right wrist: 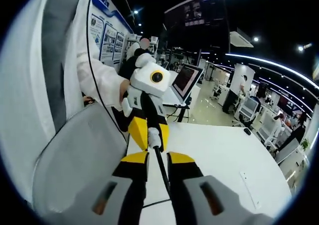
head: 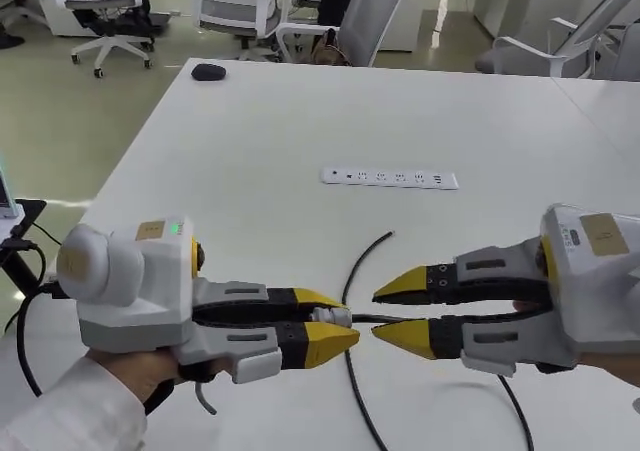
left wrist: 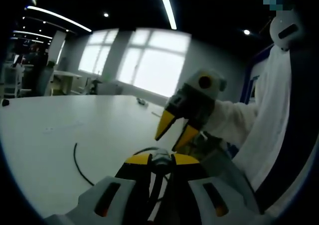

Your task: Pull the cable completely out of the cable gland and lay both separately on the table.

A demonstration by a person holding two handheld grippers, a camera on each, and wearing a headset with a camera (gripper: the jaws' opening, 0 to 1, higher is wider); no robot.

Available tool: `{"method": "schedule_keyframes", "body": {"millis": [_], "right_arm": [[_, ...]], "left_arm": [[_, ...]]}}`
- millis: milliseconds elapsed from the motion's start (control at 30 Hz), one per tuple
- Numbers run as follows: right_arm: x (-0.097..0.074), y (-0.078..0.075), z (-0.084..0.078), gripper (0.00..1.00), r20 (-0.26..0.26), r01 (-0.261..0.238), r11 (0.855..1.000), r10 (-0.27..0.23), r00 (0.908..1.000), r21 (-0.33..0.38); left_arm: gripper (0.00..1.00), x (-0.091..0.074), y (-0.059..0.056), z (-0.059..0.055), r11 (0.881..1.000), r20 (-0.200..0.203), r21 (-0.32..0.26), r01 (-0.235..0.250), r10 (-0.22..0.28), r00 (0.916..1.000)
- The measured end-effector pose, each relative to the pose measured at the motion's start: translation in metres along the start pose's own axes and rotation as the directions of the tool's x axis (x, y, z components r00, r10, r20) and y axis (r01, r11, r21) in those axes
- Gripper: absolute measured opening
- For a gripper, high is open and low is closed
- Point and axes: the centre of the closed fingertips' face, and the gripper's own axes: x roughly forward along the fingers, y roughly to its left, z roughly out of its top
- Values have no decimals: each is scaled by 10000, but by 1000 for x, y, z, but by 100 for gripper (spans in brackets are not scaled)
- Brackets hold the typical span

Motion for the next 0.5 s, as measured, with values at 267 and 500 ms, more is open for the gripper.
{"method": "schedule_keyframes", "body": {"millis": [267, 500], "right_arm": [[12, 6, -8, 10, -364, -300, 9988, 286, 9989, -378], [12, 7, -9, 4, -374, -338, 9984, 321, 9988, -453]], "left_arm": [[17, 0, -2, -2, 10000, -74, 37, -36, 37, 10000], [17, 0, -6, -3, 10000, -66, 52, -45, 45, 10000]]}}
